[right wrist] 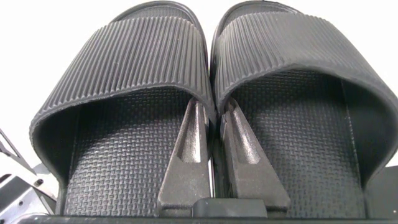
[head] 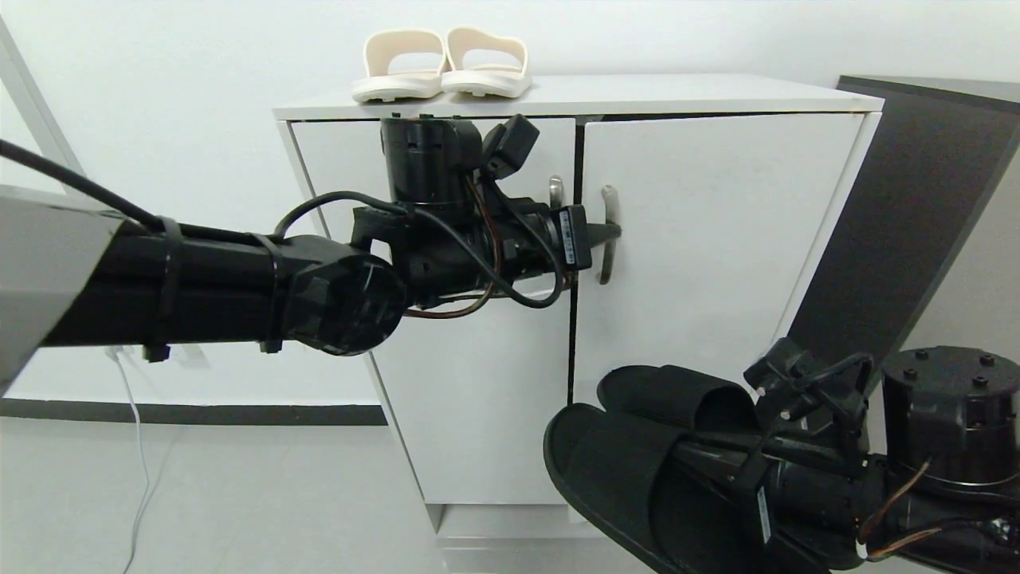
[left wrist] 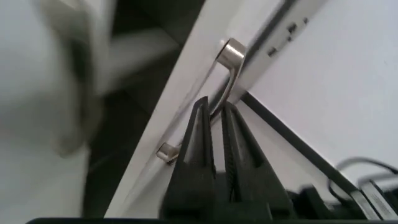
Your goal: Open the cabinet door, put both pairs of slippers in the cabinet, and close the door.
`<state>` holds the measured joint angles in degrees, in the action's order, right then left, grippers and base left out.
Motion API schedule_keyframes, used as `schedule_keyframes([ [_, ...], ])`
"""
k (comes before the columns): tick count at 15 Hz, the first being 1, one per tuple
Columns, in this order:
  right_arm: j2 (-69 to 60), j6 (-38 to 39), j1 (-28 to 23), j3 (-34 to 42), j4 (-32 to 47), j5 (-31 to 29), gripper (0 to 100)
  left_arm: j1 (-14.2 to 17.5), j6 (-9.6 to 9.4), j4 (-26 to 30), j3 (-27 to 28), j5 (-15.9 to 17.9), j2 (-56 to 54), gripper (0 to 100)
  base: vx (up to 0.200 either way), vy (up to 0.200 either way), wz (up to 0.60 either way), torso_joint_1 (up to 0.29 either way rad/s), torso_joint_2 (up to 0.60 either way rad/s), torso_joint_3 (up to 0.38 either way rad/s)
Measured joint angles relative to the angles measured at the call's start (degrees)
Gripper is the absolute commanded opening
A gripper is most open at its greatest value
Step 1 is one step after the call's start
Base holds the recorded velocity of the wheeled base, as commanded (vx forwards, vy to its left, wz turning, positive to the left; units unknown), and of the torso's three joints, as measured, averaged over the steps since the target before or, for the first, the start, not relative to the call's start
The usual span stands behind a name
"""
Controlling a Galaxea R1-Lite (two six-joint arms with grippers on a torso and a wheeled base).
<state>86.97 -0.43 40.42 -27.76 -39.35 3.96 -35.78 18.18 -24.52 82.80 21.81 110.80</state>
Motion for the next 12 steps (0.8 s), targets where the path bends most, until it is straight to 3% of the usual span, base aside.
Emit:
schedule_keyframes([
  [7, -0.61, -0.09, 0.15, 0.43, 0.07, 0.0, 0, -0.74, 0.02, 0.38, -8.44, 0.24, -8.16, 0, 0.0, 0.0, 0.0, 0.0, 0.0, 0.0],
  [12, -0.84, -1.1, 0.26, 0.43, 0.09, 0.02, 0, 2.84, 0.35, 0.32, -11.63, 1.84, -12.02, 0, 0.0, 0.0, 0.0, 0.0, 0.0, 0.0],
])
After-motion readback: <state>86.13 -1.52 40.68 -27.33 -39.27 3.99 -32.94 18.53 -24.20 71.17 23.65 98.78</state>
